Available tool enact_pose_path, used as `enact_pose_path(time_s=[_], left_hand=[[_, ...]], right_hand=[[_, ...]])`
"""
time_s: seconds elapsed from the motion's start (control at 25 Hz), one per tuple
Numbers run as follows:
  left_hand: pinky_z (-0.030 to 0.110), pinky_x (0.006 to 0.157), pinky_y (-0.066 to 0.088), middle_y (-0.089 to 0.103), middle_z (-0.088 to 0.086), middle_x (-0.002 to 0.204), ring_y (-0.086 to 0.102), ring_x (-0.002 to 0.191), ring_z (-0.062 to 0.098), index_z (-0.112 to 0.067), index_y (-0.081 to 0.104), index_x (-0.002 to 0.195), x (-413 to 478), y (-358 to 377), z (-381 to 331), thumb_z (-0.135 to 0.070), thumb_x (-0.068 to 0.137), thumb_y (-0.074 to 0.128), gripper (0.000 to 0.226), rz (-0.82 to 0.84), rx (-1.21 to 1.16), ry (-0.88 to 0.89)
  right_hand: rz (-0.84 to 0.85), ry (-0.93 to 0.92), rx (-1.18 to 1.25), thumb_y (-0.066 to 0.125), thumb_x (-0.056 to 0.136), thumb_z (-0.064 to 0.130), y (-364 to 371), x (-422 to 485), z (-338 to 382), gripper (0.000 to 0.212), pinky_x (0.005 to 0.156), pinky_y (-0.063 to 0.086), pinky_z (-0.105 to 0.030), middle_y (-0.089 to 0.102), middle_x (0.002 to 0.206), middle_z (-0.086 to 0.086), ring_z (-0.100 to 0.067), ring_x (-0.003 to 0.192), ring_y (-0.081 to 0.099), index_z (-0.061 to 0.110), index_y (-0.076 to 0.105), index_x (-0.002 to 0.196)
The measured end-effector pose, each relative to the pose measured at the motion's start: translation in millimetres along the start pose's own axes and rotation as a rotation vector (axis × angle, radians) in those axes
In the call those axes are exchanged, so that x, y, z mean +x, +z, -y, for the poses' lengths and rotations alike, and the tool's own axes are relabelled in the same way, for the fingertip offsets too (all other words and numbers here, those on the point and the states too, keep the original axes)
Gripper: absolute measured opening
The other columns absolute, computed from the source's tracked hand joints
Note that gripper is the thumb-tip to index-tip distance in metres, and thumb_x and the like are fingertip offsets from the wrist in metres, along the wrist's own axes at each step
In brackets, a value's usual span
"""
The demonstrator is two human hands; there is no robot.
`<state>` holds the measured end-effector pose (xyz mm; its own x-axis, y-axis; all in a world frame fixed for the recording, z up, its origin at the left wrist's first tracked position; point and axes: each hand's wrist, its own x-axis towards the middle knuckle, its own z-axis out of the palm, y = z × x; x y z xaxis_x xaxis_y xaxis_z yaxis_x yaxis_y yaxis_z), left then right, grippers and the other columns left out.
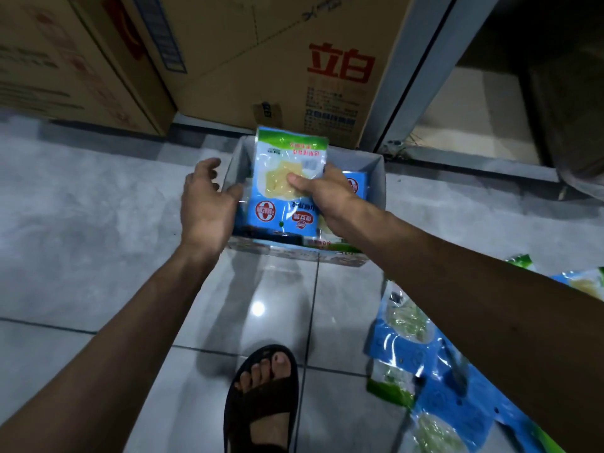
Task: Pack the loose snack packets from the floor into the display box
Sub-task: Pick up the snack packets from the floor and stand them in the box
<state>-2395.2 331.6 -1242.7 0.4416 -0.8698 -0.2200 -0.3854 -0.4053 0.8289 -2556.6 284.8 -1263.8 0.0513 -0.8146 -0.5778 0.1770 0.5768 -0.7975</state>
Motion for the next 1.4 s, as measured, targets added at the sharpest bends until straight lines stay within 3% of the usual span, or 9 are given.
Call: enact_pose_path(time_s=[0.28, 0.36, 0.48, 0.68, 0.84, 0.96, 1.12, 1.24, 1.4], left_hand=[[0.033, 0.104, 0.038, 0.046, 0.009, 0.148, 0.046, 0.132, 0.027, -0.013, 0.039, 0.145, -13, 1, 17, -0.015, 0.086, 0.068, 0.066, 0.198, 0.383, 0.095], [0.031, 0.098, 0.04, 0.047, 0.009, 0.146, 0.047, 0.13, 0.028, -0.013, 0.037, 0.145, -14, 1, 16, -0.014, 0.085, 0.07, 0.069, 0.204, 0.389, 0.097], [0.029, 0.087, 0.043, 0.05, 0.01, 0.143, 0.051, 0.126, 0.028, -0.014, 0.037, 0.144, -17, 2, 14, -0.011, 0.085, 0.069, 0.068, 0.216, 0.377, 0.09], [0.037, 0.101, 0.043, 0.046, 0.013, 0.141, 0.046, 0.129, 0.029, -0.008, 0.039, 0.14, -21, 9, 11, -0.009, 0.081, 0.071, 0.068, 0.173, 0.445, 0.211], [0.042, 0.108, 0.038, 0.043, 0.012, 0.14, 0.04, 0.131, 0.03, -0.011, 0.045, 0.134, -36, 24, -10, -0.012, 0.081, 0.068, 0.058, 0.109, 0.473, 0.412], [0.04, 0.102, 0.041, 0.051, 0.009, 0.129, 0.049, 0.119, 0.028, -0.014, 0.053, 0.125, -62, 44, -38, -0.011, 0.082, 0.065, 0.045, 0.126, 0.43, 0.557], [0.038, 0.081, 0.052, 0.063, -0.001, 0.108, 0.061, 0.089, 0.02, -0.02, 0.057, 0.116, -120, 92, -54, -0.013, 0.083, 0.062, 0.034, 0.54, 0.349, 0.7], [0.037, 0.083, 0.05, 0.063, 0.002, 0.115, 0.06, 0.099, 0.021, -0.022, 0.053, 0.12, -154, 130, -36, -0.025, 0.086, 0.063, 0.035, 0.813, 0.538, 0.587], [0.037, 0.095, 0.044, 0.054, 0.014, 0.13, 0.052, 0.119, 0.032, -0.016, 0.039, 0.135, -183, 170, 3, -0.033, 0.081, 0.072, 0.065, 0.862, 0.643, 0.293]], right_hand=[[-0.003, -0.065, -0.718, 0.067, 0.083, 0.001, 23, 21, -42, 0.102, 0.101, 0.047, -0.044, 0.045, 0.141, -0.013, -0.03, 0.121, 0.052, 0.018, -0.006, 0.152], [-0.007, -0.035, -0.865, 0.069, 0.084, 0.007, 23, 22, -43, 0.098, 0.108, 0.04, -0.041, 0.031, 0.15, -0.017, -0.032, 0.133, 0.041, 0.009, -0.001, 0.152], [0.008, 0.037, -0.9, 0.067, 0.085, 0.008, 22, 21, -37, 0.074, 0.1, 0.048, -0.039, 0.043, 0.143, -0.016, -0.031, 0.125, 0.049, 0.003, 0.024, 0.145], [-0.041, 0.045, -0.795, 0.057, 0.09, 0.005, 12, -3, 0, 0.026, 0.073, 0.047, -0.028, 0.061, 0.109, -0.009, -0.023, 0.096, 0.057, 0.001, 0.056, 0.117], [-0.015, -0.097, -0.585, 0.054, 0.09, 0.0, -19, -37, 20, 0.028, 0.088, 0.053, -0.031, 0.065, 0.102, -0.007, -0.021, 0.095, 0.062, 0.006, 0.062, 0.116], [0.06, -0.122, -0.419, 0.053, 0.092, -0.005, -80, -71, 25, 0.021, 0.073, 0.055, -0.023, 0.065, 0.086, -0.012, -0.017, 0.074, 0.066, 0.0, 0.063, 0.109], [0.041, -0.159, -0.923, 0.065, 0.084, -0.002, -203, -142, -9, 0.023, 0.067, 0.053, -0.023, 0.069, 0.079, -0.003, -0.006, 0.067, 0.063, 0.015, 0.07, 0.099], [0.108, -0.112, -1.277, 0.081, 0.073, 0.017, -256, -195, -78, 0.035, 0.072, 0.054, -0.035, 0.068, 0.09, 0.001, -0.012, 0.078, 0.065, 0.019, 0.069, 0.105], [0.026, -0.221, -1.711, 0.089, 0.041, 0.049, -274, -223, -162, 0.083, 0.073, 0.055, -0.042, 0.062, 0.103, -0.012, -0.032, 0.09, 0.061, 0.009, 0.066, 0.11]])
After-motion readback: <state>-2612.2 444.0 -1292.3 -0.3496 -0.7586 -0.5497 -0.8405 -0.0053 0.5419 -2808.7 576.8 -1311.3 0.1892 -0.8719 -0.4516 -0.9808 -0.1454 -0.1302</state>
